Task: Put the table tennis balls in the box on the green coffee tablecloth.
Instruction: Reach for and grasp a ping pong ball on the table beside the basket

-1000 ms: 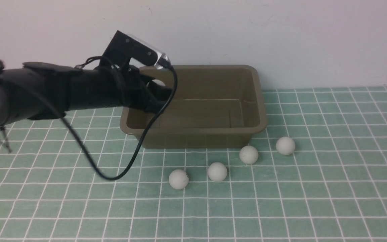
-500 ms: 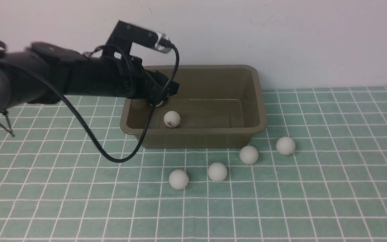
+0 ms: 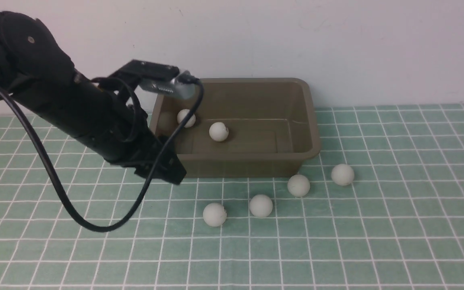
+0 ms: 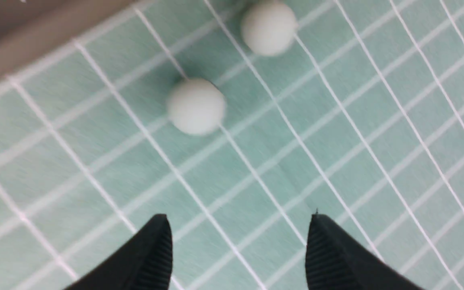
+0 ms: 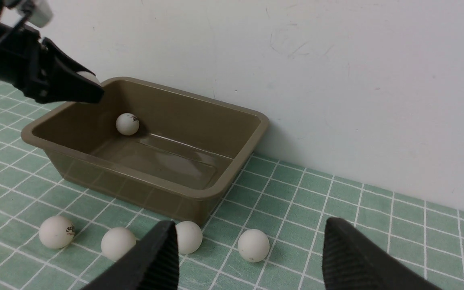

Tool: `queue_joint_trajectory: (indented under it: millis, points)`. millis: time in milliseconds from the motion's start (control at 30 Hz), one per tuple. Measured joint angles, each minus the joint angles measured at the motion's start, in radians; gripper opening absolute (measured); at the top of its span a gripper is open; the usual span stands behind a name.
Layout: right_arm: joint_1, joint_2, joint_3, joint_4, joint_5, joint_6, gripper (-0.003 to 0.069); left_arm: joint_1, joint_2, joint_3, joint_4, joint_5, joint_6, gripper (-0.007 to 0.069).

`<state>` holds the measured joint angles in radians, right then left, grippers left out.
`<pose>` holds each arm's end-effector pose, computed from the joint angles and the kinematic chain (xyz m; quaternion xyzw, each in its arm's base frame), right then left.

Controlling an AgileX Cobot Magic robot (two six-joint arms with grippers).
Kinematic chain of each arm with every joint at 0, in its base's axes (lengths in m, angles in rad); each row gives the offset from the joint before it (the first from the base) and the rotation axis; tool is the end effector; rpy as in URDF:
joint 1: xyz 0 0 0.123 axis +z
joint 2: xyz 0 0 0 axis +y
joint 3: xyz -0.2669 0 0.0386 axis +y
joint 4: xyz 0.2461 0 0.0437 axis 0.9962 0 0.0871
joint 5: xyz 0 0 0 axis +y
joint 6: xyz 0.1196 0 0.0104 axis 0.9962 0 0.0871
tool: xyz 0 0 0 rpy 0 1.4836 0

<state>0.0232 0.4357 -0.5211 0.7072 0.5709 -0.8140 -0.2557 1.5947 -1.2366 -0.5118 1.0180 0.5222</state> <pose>0.1227 0.0450 0.3039 -0.1905 0.7706 0.0927 0.6011 0.3043 -0.1313 0.2409 0.2695 0.9247 -0.2118 0.1655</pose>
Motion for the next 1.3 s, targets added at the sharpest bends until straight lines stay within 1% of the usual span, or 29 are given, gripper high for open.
queue_joint_trajectory:
  millis: [67,300,367,400,433,533,600,633,667,700,733,800,933,1067,1300]
  points:
    - [0.000,0.000,0.000,0.000,0.000,-0.006,0.0440,-0.021,0.000,0.018,0.003,0.002,-0.013,0.0405]
    - [0.000,0.000,0.000,0.000,-0.001,-0.014,0.0440,-0.144,0.000,0.091,0.024,-0.004,-0.104,0.0405]
    - [0.000,0.000,0.000,0.001,-0.001,-0.016,0.0440,-0.225,0.000,0.126,0.056,-0.032,-0.188,0.0405]
    - [0.000,0.000,0.000,0.001,0.000,-0.016,0.0440,-0.269,0.000,0.140,0.091,-0.049,-0.232,0.0405]
    - [0.000,0.000,0.000,0.001,0.000,-0.016,0.0440,-0.269,0.000,0.142,0.091,-0.052,-0.239,0.0405]
    - [0.000,0.000,0.000,0.001,0.001,-0.016,0.0440,-0.342,0.000,0.161,0.205,-0.098,-0.341,0.0405]
    - [0.000,0.000,0.000,0.001,0.001,-0.016,0.0440,-0.385,0.000,0.170,0.339,-0.190,-0.458,0.0405]
    - [0.000,0.000,0.000,0.001,0.001,-0.016,0.0440,-0.391,0.000,0.173,0.373,-0.224,-0.498,0.0405]
    - [0.000,0.000,0.000,0.001,0.001,-0.016,0.0440,-0.399,0.001,0.176,0.445,-0.270,-0.555,0.0405]
    - [0.000,0.000,0.000,0.001,0.001,-0.016,0.0440,-0.400,0.005,0.176,0.490,-0.306,-0.599,0.0405]
    - [0.000,0.000,0.000,0.001,0.001,-0.016,0.0440,-0.400,0.008,0.176,0.512,-0.333,-0.631,0.0405]
    - [0.000,0.000,0.000,0.001,0.002,-0.016,0.0440,-0.400,0.032,0.176,0.608,-0.399,-0.722,0.0405]
    - [0.000,0.000,0.000,0.002,0.007,-0.016,0.0440,-0.400,0.082,0.176,0.677,-0.475,-0.793,0.0405]
    - [0.000,0.000,0.000,0.002,0.008,-0.016,0.0440,-0.400,0.159,0.176,0.692,-0.573,-0.837,0.0405]
    - [0.000,0.000,0.000,0.002,0.009,-0.016,0.0440,-0.401,0.235,0.176,0.707,-0.642,-0.851,0.0405]
